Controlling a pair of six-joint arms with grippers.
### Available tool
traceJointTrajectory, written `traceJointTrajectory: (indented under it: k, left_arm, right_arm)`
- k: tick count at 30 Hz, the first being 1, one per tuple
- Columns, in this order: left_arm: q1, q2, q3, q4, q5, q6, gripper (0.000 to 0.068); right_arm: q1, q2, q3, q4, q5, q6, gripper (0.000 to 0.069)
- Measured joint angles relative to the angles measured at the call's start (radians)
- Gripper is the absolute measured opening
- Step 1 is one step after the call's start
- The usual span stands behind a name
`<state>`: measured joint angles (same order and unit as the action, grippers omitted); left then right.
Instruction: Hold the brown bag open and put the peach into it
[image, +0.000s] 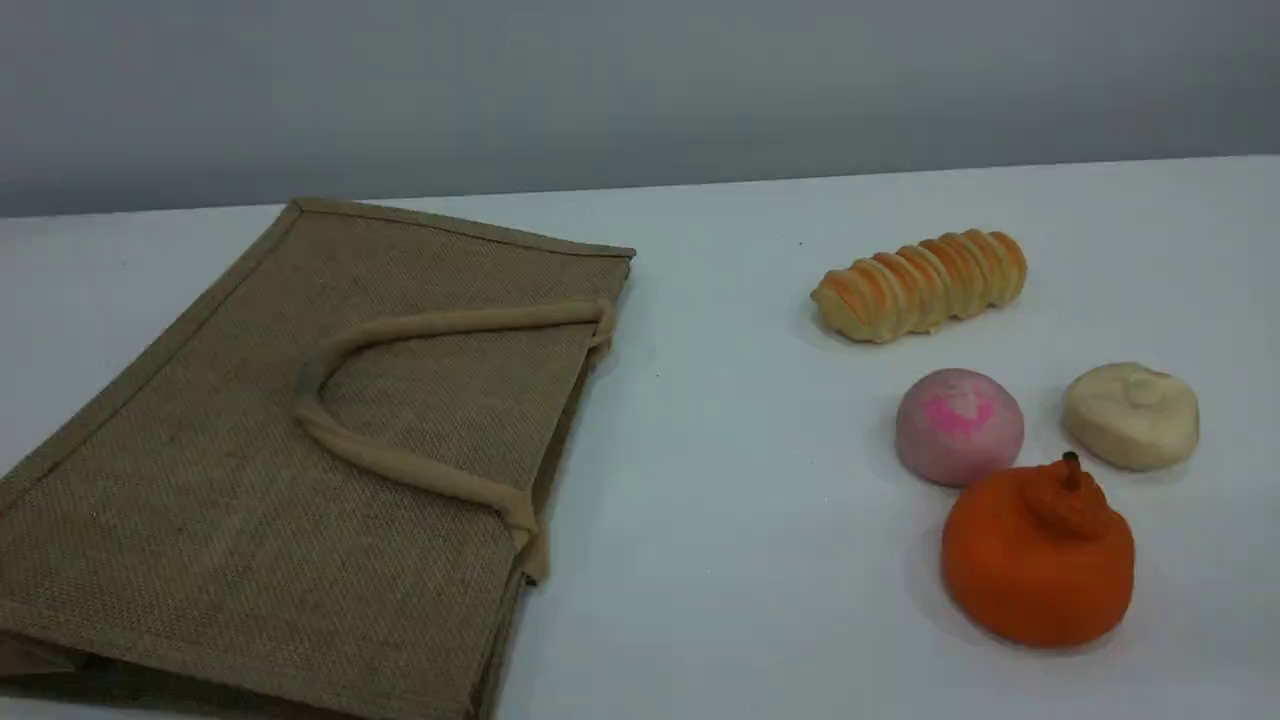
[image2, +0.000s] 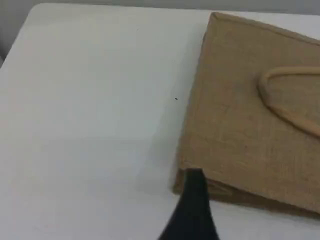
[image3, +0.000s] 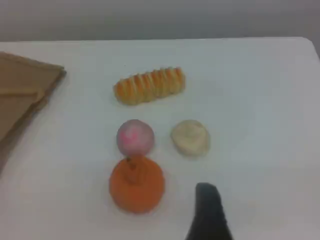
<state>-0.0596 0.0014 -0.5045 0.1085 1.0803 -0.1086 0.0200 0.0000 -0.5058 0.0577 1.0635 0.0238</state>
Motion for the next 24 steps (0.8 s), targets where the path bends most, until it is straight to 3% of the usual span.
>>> traceJointTrajectory:
  k: [6, 11, 16, 24]
  left_arm:
    - [-0.024, 0.007, -0.035, 0.020, -0.066, -0.001, 0.0553]
    - [-0.025, 0.108, -0.086, 0.074, -0.136, -0.004, 0.0547]
    - [-0.025, 0.313, -0.184, 0.085, -0.196, -0.007, 0.0541]
    - [-0.025, 0.778, -0.441, 0.052, -0.196, -0.009, 0.0540]
  right_arm:
    - [0.037, 0.025, -0.038, 0.012, -0.050, 0.062, 0.0426]
    - [0.061, 0.182, -0.128, 0.011, -0.142, 0.049, 0.0426]
    - [0.061, 0.387, -0.272, 0.008, -0.180, 0.046, 0.0426]
    - [0.061, 0.715, -0.491, -0.009, -0.211, 0.045, 0.0426]
